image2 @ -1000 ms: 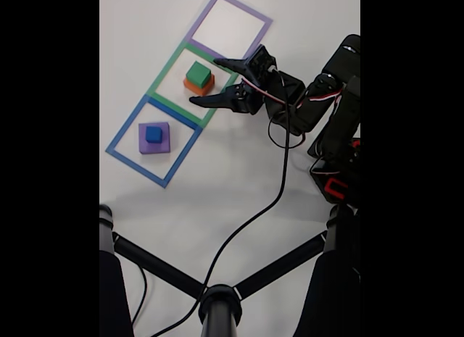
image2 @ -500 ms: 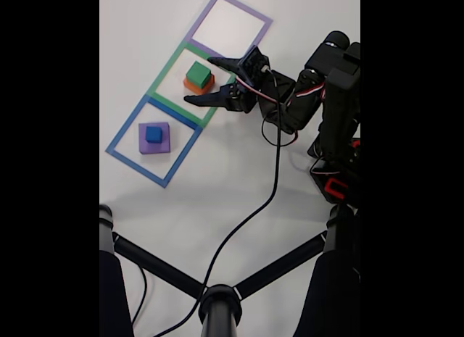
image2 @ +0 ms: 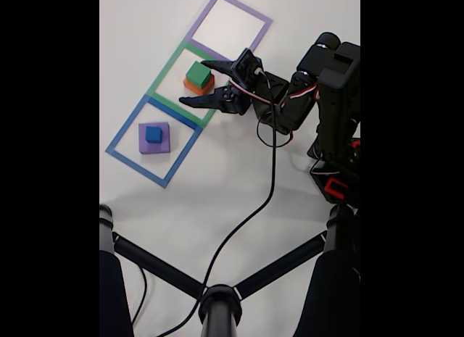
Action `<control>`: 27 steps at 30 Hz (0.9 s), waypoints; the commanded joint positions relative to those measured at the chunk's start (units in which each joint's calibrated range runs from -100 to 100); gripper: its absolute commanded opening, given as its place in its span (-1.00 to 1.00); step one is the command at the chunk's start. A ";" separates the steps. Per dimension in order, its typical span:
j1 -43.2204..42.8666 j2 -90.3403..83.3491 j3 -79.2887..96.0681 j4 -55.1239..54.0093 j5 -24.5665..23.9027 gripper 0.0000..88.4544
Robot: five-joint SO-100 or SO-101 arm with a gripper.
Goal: Tower of hanoi
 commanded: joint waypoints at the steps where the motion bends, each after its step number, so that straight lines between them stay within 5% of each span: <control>1: -0.69 0.08 -0.93 -1.42 0.00 -0.41; 16: -1.22 0.24 -1.11 -1.50 0.00 -0.81; 27: -1.37 -10.74 -0.39 7.08 0.00 -0.83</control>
